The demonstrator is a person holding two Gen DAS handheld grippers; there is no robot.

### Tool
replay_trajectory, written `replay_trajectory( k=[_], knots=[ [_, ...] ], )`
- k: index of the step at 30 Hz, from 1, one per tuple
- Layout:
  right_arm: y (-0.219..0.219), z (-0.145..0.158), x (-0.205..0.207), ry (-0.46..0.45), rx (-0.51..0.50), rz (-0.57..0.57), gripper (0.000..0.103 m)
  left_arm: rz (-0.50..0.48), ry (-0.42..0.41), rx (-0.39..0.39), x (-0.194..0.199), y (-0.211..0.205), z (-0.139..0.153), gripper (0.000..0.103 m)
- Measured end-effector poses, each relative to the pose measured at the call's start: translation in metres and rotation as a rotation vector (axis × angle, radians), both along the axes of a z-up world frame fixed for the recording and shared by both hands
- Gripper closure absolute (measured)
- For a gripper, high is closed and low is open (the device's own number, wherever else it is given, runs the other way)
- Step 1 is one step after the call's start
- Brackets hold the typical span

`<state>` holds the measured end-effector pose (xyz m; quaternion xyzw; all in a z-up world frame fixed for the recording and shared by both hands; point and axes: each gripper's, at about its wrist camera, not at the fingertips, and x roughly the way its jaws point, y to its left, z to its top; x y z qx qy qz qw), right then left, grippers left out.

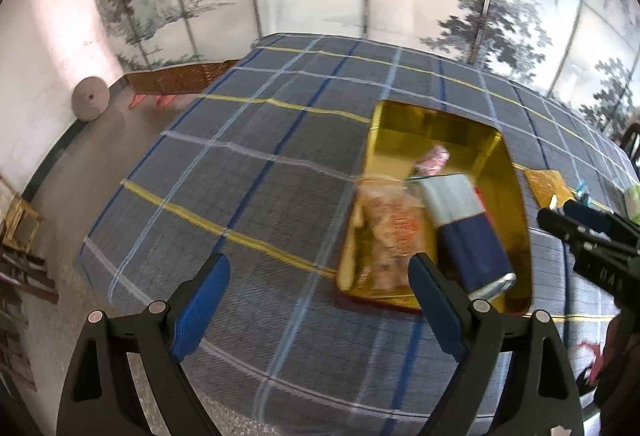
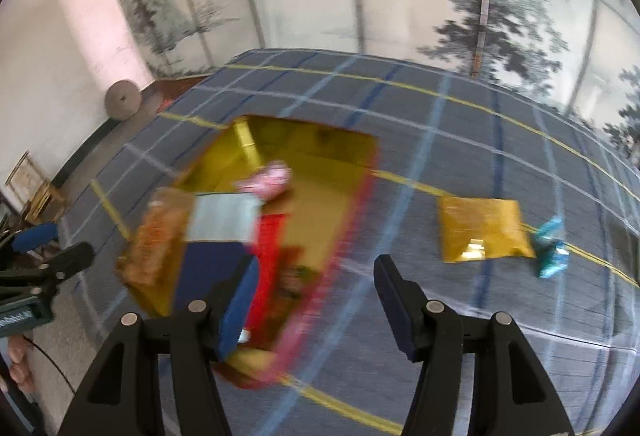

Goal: Organize snacks
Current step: 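Lower the blue-and-white box into the gold tray and open the right gripper, then grasp the blue-wrapped candy with the right gripper while left tool approaches yellow packet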

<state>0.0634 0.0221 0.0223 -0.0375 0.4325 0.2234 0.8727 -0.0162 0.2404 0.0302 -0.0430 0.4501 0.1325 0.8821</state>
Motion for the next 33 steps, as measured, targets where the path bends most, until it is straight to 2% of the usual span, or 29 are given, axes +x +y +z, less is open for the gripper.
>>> replay_trajectory(
  k=[9,15,23,33],
  knots=[
    [-0.114,-0.023,0.035,-0.018,-0.078,-0.173,0.042,-0.114,0.011,0.009,0.022,-0.051,-0.001,0.014],
    [-0.163,-0.04,0.056,-0.026,-0.093,-0.201,0.042,-0.175,0.029,0.013,0.043,-0.085,-0.004,0.014],
    [-0.186,-0.069,0.094,0.004,-0.059,-0.191,0.042,-0.26,0.041,0.005,0.074,-0.134,-0.007,0.014],
    [-0.182,-0.085,0.112,-0.014,-0.065,-0.128,0.043,-0.315,0.074,-0.006,0.116,-0.185,-0.023,0.014]
  ],
)
